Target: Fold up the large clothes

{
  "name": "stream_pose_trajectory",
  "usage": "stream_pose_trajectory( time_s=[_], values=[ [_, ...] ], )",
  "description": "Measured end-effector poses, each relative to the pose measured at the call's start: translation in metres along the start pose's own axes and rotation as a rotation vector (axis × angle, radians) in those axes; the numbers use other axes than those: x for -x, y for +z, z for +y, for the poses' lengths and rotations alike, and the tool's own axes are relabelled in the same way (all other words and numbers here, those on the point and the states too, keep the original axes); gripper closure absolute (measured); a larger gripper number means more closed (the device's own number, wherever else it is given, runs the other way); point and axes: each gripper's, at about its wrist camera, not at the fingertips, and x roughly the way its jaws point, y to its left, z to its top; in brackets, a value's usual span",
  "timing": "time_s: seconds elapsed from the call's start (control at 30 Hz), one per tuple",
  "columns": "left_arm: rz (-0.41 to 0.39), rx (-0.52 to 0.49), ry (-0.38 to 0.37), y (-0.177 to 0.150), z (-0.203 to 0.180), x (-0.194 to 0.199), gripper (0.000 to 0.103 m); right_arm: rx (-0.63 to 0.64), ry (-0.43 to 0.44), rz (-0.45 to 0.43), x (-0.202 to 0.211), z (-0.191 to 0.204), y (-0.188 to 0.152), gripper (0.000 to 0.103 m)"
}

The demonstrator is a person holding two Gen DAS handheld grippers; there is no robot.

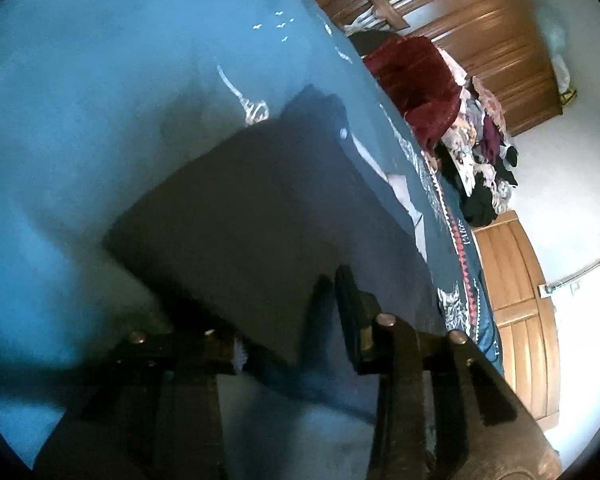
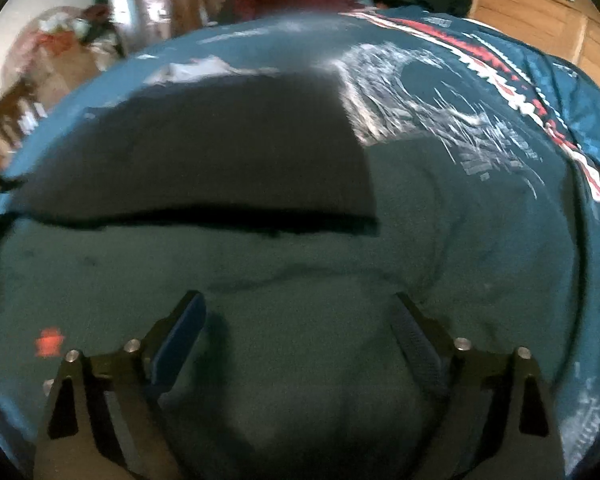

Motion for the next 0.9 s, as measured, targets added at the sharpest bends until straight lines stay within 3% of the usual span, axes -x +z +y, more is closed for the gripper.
stream_pose_trajectory(
  time_s=[0.13,0.17,0.2,0.27,0.37,0.47,0.57,0.7,0.77,0.83,0.87,0.9],
  values=[
    [-0.040,-0.011,-0.015,0.003,0.001,-0.001,0.059,0.045,0.075,-0.051,0.038,0.032,0.029,0.008],
    [-0.059,-0.023,-0.023,0.003,0.000,0.001,0.068,0.058,0.091,-0.064,0.043,0.043,0.039,0.008],
    [-0.077,-0.047,-0.020,0.004,-0.004,0.005,0.099,0.069,0.119,-0.076,0.046,0.055,0.052,0.008],
    [-0.110,-0.132,-0.011,0.003,-0.020,0.015,0.101,0.081,0.199,-0.084,0.044,0.083,0.087,0.008],
    [-0.172,-0.380,0.037,-0.013,-0.075,0.028,0.101,0.147,0.319,-0.081,0.026,0.141,0.154,0.007],
    [-0.193,-0.565,0.045,-0.033,-0.113,0.031,0.101,0.232,0.469,0.012,-0.011,0.217,0.226,0.005],
    [-0.183,-0.656,0.040,-0.041,-0.132,0.025,0.101,0.316,0.550,0.162,-0.056,0.295,0.279,0.005],
    [-0.164,-0.762,0.038,-0.057,-0.146,0.016,0.099,0.374,0.501,0.345,-0.112,0.354,0.301,0.006],
    [-0.152,-0.797,0.031,-0.065,-0.150,0.013,0.098,0.414,0.419,0.352,-0.129,0.358,0.302,0.007],
    [-0.136,-0.814,0.022,-0.071,-0.150,0.010,0.097,0.418,0.389,0.359,-0.141,0.349,0.302,0.025],
    [-0.128,-0.816,0.016,-0.072,-0.151,0.008,0.096,0.388,0.408,0.355,-0.145,0.334,0.303,0.053],
    [-0.118,-0.822,0.013,-0.074,-0.152,0.009,0.096,0.338,0.432,0.337,-0.144,0.316,0.304,0.066]
  ],
)
